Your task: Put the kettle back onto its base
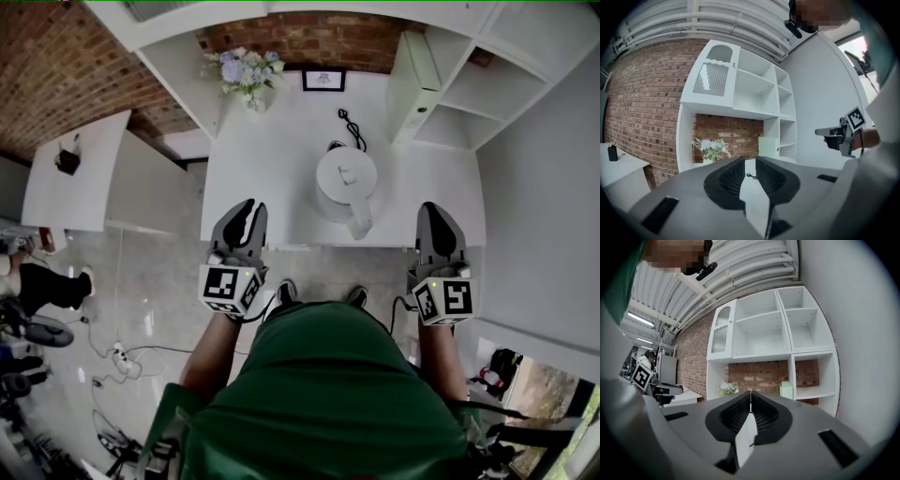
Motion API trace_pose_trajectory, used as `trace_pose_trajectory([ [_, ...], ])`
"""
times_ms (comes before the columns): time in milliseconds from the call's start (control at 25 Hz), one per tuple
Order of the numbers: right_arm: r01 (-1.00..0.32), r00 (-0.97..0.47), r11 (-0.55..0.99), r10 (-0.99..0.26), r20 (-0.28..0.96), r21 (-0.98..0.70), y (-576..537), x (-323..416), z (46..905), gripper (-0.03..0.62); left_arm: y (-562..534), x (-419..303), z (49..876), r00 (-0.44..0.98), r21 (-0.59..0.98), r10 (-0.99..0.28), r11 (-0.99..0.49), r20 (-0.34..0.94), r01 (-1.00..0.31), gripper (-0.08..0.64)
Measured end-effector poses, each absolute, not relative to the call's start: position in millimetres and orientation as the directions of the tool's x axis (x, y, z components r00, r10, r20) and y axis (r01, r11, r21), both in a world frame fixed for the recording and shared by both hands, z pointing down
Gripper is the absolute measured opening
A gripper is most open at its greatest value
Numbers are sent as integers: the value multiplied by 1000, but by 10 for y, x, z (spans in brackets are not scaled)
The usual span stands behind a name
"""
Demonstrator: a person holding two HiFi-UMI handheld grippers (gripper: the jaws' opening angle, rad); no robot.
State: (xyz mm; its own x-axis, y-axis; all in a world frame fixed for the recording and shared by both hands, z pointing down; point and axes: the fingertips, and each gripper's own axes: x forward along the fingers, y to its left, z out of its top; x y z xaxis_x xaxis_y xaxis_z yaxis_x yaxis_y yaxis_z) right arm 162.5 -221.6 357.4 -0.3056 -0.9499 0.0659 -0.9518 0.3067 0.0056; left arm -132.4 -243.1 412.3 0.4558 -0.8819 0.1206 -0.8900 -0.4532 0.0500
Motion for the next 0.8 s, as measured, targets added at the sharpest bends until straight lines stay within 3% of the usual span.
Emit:
trace_pose_trajectory([
  [800, -947, -319, 320, -945, 71, 3, -2116, 1674, 3580, 25, -2310, -1201, 4170, 464, 57, -873, -460, 151, -886, 81],
])
